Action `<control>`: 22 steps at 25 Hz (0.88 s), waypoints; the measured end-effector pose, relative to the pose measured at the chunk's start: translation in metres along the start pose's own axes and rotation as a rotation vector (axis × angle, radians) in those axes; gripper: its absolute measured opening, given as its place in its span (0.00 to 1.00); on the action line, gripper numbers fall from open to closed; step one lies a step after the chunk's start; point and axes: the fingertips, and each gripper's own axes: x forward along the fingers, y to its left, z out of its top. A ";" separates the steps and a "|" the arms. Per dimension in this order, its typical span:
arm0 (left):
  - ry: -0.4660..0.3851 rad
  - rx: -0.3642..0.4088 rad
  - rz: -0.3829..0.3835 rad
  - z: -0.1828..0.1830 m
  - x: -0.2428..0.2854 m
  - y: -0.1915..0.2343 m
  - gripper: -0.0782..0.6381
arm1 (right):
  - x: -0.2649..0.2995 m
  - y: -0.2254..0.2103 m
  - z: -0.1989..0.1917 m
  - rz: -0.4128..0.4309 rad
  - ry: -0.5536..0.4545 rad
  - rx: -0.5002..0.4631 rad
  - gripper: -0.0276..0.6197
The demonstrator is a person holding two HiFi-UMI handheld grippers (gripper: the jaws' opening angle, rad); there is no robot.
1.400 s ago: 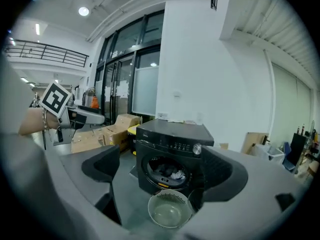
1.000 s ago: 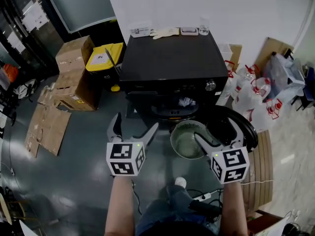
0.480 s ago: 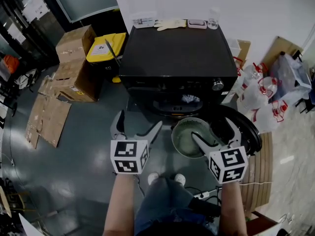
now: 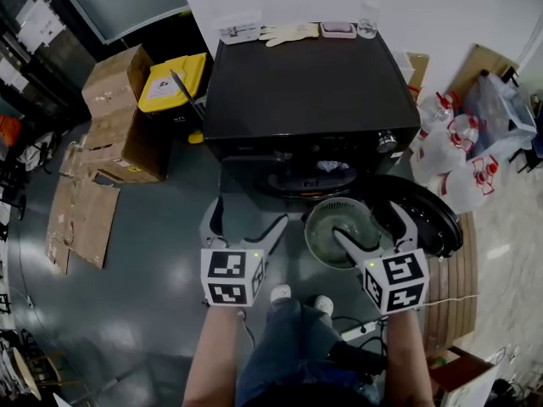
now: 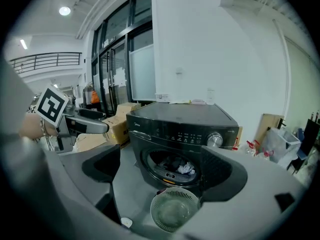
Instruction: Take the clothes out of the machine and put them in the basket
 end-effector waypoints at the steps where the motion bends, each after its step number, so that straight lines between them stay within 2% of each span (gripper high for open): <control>1: 0.002 0.006 -0.016 0.000 0.005 0.003 0.90 | 0.004 0.002 0.001 -0.010 0.007 0.003 0.82; 9: 0.014 0.025 -0.132 0.000 0.040 0.043 0.90 | 0.045 0.029 0.019 -0.081 0.040 0.008 0.80; 13: 0.026 0.029 -0.196 -0.008 0.058 0.054 0.90 | 0.063 0.037 0.016 -0.110 0.079 -0.003 0.80; 18: 0.051 0.021 -0.225 -0.037 0.075 0.054 0.90 | 0.076 0.040 -0.015 -0.113 0.127 0.005 0.79; 22: 0.081 0.024 -0.223 -0.069 0.087 0.053 0.90 | 0.092 0.046 -0.060 -0.081 0.186 0.010 0.79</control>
